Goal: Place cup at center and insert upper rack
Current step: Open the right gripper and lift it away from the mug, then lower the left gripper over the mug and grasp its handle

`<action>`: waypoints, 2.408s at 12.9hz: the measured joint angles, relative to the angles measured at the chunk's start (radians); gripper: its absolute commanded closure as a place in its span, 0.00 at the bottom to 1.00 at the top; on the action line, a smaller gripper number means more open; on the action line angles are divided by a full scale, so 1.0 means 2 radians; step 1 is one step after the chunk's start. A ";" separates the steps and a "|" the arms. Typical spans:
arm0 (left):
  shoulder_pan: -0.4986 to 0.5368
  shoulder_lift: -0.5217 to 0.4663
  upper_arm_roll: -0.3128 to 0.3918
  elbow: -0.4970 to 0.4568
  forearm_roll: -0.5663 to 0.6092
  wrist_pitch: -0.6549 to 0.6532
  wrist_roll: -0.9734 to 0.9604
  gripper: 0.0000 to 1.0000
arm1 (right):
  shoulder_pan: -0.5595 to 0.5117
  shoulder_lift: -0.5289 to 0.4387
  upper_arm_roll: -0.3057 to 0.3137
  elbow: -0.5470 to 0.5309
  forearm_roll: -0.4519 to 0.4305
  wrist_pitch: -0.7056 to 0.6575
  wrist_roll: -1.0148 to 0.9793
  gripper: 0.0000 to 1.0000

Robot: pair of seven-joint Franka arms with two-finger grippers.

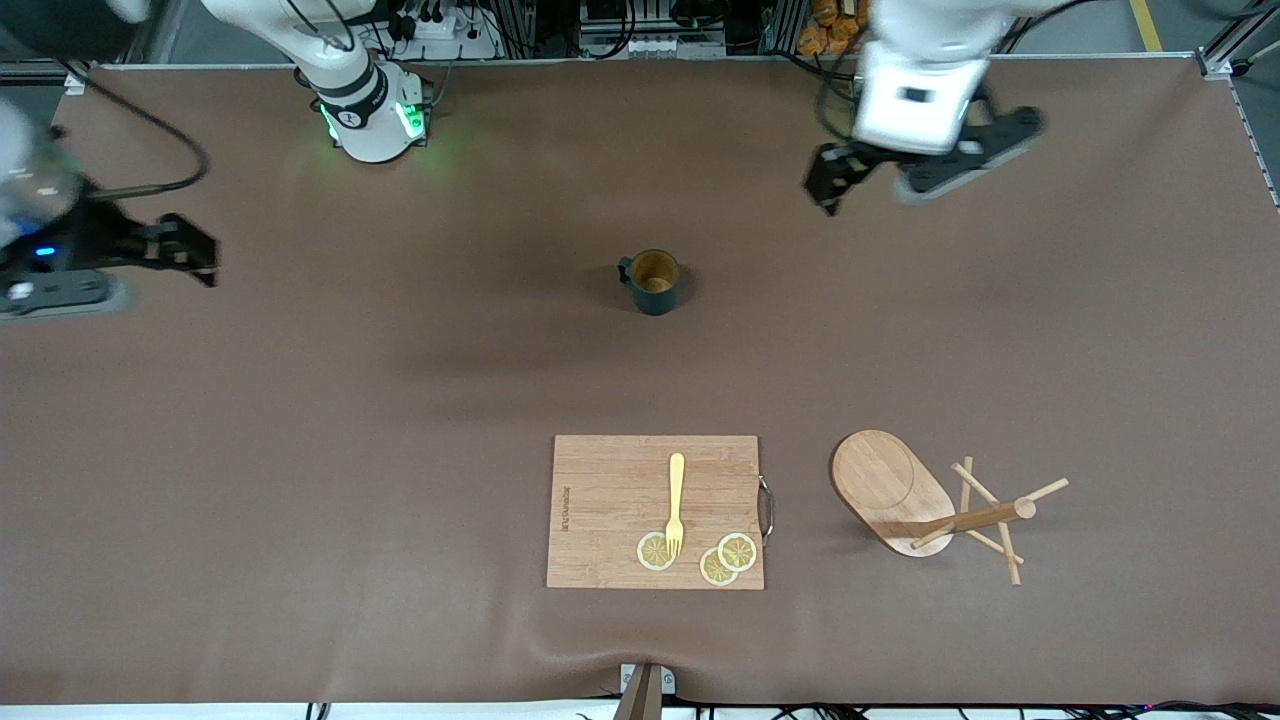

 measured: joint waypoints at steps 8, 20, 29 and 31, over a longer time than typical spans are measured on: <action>-0.186 0.151 0.000 0.042 0.093 0.044 -0.350 0.00 | -0.081 0.003 0.005 -0.003 0.086 0.004 -0.034 0.00; -0.353 0.324 0.055 0.049 0.199 0.104 -0.633 0.00 | -0.081 0.003 0.007 -0.023 0.039 0.028 -0.046 0.00; -0.413 0.347 0.137 0.064 0.199 0.155 -0.664 0.03 | -0.077 0.000 0.012 -0.001 0.039 -0.008 -0.046 0.00; -0.413 0.350 0.139 0.065 0.199 0.156 -0.664 0.09 | -0.075 -0.001 0.014 0.001 0.039 -0.011 -0.046 0.00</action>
